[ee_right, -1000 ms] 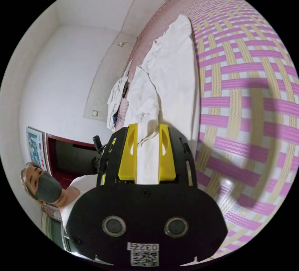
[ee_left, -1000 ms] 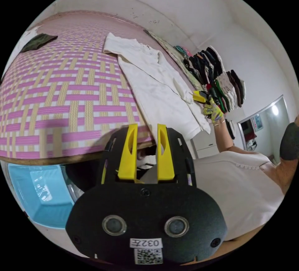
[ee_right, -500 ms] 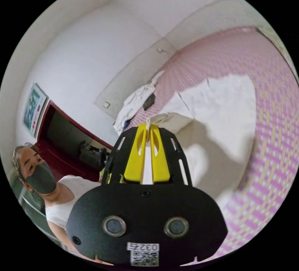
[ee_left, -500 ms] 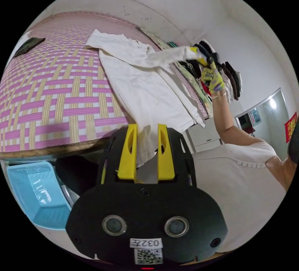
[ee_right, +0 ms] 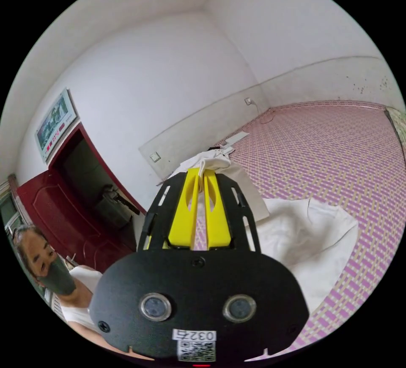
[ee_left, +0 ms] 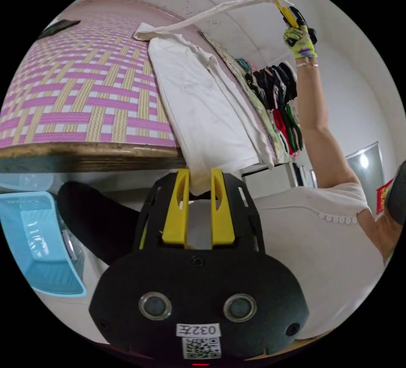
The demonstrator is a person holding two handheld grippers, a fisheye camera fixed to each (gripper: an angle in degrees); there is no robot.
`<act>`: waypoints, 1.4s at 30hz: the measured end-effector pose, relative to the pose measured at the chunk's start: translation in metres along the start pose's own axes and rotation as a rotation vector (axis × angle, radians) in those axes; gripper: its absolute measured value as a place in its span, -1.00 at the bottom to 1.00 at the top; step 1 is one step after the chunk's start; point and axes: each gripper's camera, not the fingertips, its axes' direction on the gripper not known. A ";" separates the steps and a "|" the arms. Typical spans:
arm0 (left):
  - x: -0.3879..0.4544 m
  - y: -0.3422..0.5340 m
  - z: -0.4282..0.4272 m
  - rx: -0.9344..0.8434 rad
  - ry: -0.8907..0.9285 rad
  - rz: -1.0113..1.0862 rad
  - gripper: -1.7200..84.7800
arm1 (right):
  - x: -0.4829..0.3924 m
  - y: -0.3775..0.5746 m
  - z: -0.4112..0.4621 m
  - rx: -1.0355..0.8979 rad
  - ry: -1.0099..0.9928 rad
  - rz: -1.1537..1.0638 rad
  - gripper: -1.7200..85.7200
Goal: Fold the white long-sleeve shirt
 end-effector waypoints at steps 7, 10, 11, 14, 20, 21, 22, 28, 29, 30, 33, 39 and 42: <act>0.022 -0.024 -0.024 0.093 0.174 0.126 -1.00 | -0.023 -0.022 -0.079 0.166 0.170 -0.009 -0.98; 0.060 -0.052 -0.018 0.049 0.151 0.264 -1.00 | -0.026 -0.016 -0.138 0.211 0.261 0.007 -0.98; 0.077 -0.063 -0.010 0.012 0.133 0.323 -1.00 | -0.023 -0.011 -0.158 0.196 0.304 0.025 -0.98; 0.115 -0.087 0.025 -0.119 0.058 0.433 -1.00 | -0.006 0.012 -0.191 0.138 0.450 0.097 -0.97; 0.139 -0.110 0.101 -0.395 -0.011 0.508 -1.00 | 0.068 0.076 -0.199 0.045 0.543 0.333 -0.98; 0.139 -0.111 0.103 -0.405 -0.013 0.505 -1.00 | 0.072 0.080 -0.197 0.040 0.543 0.343 -0.98; 0.139 -0.115 0.106 -0.424 -0.011 0.508 -1.00 | 0.078 0.085 -0.194 0.038 0.543 0.353 -0.98; 0.152 -0.145 0.089 -0.390 0.120 0.521 -1.00 | 0.031 0.051 -0.199 0.167 0.592 0.205 -0.98; 0.156 -0.151 0.088 -0.374 0.145 0.518 -0.99 | 0.011 0.040 -0.200 0.209 0.593 0.127 -0.98; 0.158 -0.153 0.090 -0.370 0.150 0.518 -0.99 | 0.001 0.034 -0.200 0.227 0.588 0.089 -0.98; 0.162 -0.163 0.114 -0.391 0.159 0.462 -0.94 | -0.021 0.013 -0.178 0.216 0.521 -0.009 -0.98; 0.163 -0.143 0.124 -0.466 0.118 0.531 -0.87 | 0.020 0.015 -0.097 -0.148 0.660 0.126 -0.98; 0.127 -0.136 0.078 -0.330 0.167 0.416 -0.92 | 0.033 0.043 -0.071 -0.231 0.656 0.082 -0.98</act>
